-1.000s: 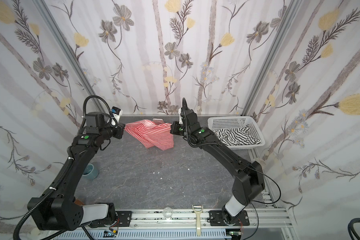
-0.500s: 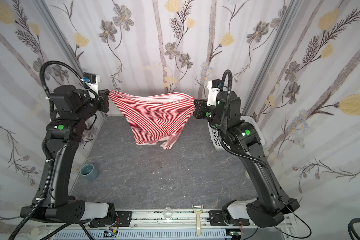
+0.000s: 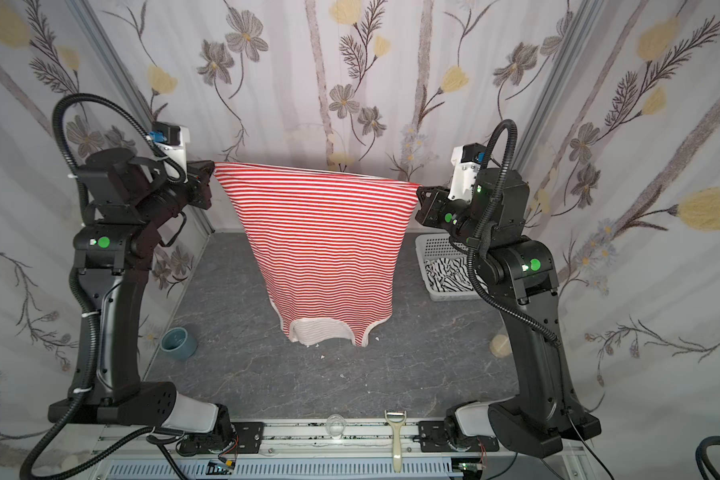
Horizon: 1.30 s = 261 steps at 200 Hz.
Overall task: Fold and stack the tank tops
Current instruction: 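Lift the tank top by its hem with both grippers and spread it, then lower the tank top flat onto the table, pulling both grippers toward the robot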
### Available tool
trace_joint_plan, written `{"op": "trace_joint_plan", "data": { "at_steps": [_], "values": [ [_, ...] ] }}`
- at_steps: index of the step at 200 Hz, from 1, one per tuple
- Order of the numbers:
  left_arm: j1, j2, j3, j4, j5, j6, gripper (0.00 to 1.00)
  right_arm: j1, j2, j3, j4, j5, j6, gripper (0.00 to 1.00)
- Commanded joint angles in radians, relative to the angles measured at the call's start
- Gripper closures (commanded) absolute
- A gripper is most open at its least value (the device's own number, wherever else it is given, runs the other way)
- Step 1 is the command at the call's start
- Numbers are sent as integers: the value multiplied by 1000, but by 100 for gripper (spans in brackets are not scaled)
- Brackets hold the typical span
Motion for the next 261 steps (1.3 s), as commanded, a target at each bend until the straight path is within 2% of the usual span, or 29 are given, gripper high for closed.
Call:
{"op": "trace_joint_plan", "data": {
  "at_steps": [1, 39, 65, 95, 120, 137, 152, 184, 213, 234, 261],
  "values": [
    [2, 100, 49, -5, -35, -24, 100, -49, 68, 6, 31, -47, 4, 100],
    [-1, 356, 250, -4, -41, -40, 100, -118, 236, 45, 125, -167, -1, 100],
    [5, 512, 456, -5, -53, -94, 100, -156, 390, 186, 140, -232, -17, 100],
    [-5, 538, 581, 1, -100, -93, 100, -168, 510, 459, 129, -331, 7, 100],
    [1, 503, 565, 6, -99, -86, 100, -193, 500, 473, 200, -417, 65, 100],
    [4, 466, 472, 7, -83, -77, 100, -196, 495, 458, 170, -409, 55, 100],
    [14, 433, 359, 8, -52, -76, 100, -192, 474, 377, 153, -393, 32, 100],
    [43, 345, 34, 21, 34, -66, 100, -189, 332, -47, 223, -374, -11, 100],
    [51, 156, -404, 88, 128, 28, 100, -162, 93, -555, 446, -368, 37, 100],
    [50, 24, -668, 111, 151, 113, 100, -132, -21, -780, 494, -356, 48, 100],
    [50, -88, -921, 110, 171, 195, 100, -93, -130, -1032, 554, -337, 67, 100]
  ]
}}
